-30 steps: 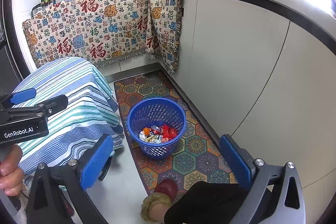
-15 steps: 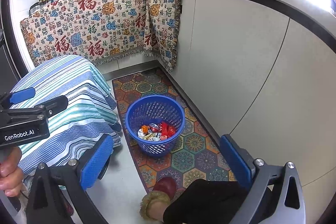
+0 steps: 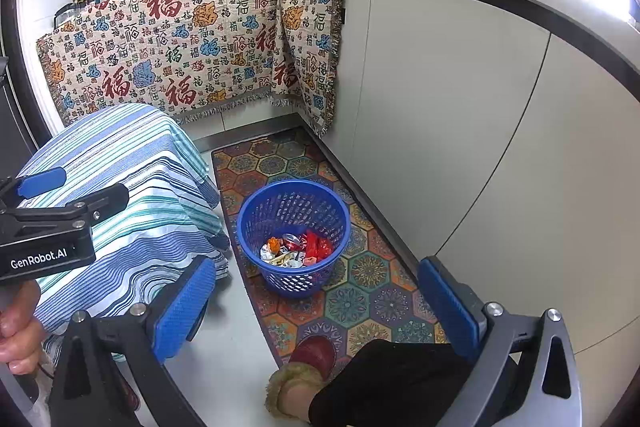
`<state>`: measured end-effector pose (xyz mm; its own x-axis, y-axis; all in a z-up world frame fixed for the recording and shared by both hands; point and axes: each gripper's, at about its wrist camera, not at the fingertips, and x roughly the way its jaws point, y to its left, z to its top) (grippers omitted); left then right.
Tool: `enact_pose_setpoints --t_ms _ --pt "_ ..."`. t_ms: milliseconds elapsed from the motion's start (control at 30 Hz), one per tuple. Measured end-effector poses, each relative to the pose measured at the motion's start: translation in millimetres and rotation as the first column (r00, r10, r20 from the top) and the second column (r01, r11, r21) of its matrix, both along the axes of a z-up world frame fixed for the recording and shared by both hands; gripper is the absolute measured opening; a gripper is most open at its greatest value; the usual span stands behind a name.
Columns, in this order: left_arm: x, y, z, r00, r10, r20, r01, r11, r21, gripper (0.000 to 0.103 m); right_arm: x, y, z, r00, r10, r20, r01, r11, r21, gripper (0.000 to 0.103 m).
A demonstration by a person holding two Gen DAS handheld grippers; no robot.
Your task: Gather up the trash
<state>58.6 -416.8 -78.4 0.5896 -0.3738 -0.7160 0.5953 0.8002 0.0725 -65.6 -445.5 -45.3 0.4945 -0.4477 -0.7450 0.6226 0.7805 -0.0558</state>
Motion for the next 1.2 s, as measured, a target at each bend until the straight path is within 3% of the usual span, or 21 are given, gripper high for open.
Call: enact_pose_setpoints --t_ms 1000,1200 --pt "-2.0 -3.8 -4.8 1.0 -0.019 -0.002 0.019 1.0 0.023 0.102 0.3 -5.8 -4.8 1.0 -0.012 -0.024 0.012 1.0 0.006 0.103" --pt "0.7 1.6 -5.5 0.999 -0.018 -0.032 0.017 1.0 -0.011 0.102 0.5 -9.6 -7.4 1.0 -0.014 -0.028 0.014 1.0 0.009 0.103"
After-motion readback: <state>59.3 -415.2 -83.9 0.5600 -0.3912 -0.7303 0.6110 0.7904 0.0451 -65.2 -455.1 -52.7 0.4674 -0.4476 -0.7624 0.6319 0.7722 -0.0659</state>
